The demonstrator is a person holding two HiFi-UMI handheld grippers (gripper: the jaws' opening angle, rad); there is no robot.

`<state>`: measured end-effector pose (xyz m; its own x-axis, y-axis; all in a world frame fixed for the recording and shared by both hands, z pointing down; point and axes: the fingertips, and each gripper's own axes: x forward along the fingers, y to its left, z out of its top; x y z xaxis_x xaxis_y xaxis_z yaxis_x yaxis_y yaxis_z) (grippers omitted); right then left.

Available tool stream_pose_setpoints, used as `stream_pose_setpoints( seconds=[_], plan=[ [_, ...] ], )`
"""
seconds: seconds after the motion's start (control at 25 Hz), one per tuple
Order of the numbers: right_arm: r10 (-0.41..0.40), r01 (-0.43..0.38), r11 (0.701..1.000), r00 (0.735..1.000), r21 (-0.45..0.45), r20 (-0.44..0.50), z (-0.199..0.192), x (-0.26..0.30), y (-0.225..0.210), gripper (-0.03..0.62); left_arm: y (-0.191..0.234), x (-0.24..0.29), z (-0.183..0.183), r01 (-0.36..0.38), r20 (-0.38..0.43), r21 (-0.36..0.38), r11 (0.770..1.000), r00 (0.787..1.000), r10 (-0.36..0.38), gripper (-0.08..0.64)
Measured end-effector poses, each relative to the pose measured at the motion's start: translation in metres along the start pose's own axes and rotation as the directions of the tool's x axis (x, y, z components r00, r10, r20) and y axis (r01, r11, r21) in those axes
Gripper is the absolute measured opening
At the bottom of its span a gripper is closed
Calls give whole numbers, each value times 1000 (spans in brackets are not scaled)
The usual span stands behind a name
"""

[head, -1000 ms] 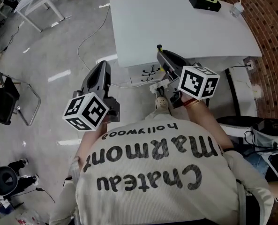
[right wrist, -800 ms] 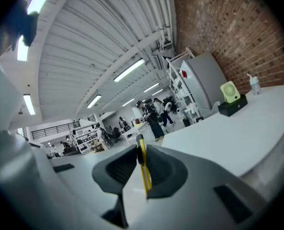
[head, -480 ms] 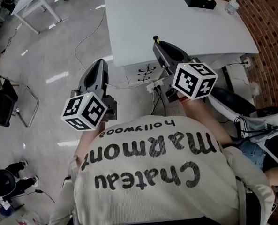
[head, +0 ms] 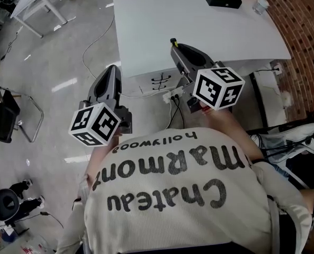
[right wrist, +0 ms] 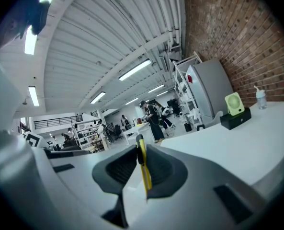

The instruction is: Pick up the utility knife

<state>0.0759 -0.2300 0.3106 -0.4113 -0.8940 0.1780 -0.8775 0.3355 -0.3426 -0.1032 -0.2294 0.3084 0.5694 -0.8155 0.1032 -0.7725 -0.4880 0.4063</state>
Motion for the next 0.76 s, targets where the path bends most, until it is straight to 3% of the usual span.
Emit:
stream_pose_setpoints(
  seconds=[0.76],
  plan=[
    [-23, 23, 1000, 1000, -5, -6, 2, -10, -26, 64, -14, 18, -8, -6, -14, -1, 1000, 1000, 6, 0]
  ],
)
